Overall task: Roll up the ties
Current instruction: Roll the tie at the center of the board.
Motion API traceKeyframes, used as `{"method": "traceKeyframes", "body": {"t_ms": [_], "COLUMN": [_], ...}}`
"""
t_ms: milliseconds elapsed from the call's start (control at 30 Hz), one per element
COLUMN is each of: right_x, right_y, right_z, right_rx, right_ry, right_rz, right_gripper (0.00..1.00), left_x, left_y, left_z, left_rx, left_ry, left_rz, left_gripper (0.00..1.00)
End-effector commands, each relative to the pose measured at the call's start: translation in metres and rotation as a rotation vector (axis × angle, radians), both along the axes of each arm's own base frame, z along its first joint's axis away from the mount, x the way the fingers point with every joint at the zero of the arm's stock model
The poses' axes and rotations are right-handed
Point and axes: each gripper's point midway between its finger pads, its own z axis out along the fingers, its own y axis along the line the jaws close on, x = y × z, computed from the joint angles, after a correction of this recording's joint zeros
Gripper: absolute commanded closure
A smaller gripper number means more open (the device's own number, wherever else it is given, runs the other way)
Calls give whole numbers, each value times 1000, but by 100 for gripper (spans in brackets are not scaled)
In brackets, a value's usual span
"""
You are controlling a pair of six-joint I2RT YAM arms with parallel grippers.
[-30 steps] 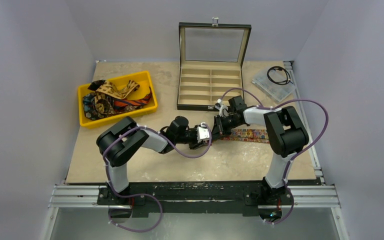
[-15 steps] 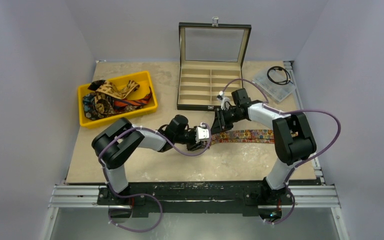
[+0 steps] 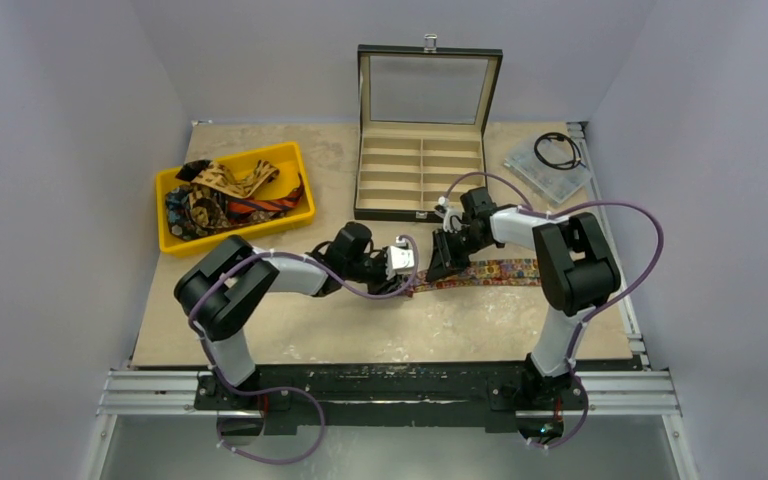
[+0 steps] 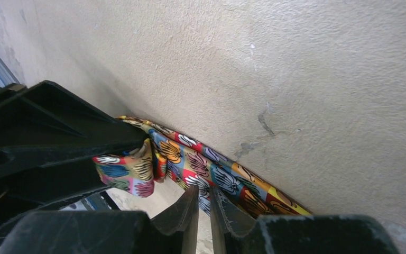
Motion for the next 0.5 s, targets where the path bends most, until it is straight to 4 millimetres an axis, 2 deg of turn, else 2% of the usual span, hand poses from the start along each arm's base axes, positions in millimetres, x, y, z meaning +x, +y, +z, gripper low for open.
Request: {"method": "traceKeyframes", "body": {"t_ms": [0, 67, 133, 333, 467], "right_x": [0, -3, -3, -3, -3], "right_y": [-24, -25, -25, -25, -25], "right_z": [-32, -34, -35, -35, -32], "right_rx": [-165, -170, -175, -178, -174], "right_ry": [-3, 5, 0, -7, -17], "right_rz": [6, 6, 7, 14, 23], "right_gripper": [84, 84, 84, 84, 84], "left_x": [7, 12, 16, 29, 20], "left_y": [10, 8, 9, 26, 34], "left_z": [24, 34, 31, -11, -29], "left_rx": [-27, -42, -13, 158, 217], "left_ry": [44, 40, 52, 59, 66], "left_rz": [76, 100, 123, 180, 141], "left_gripper": [92, 91, 90, 90, 90]}}
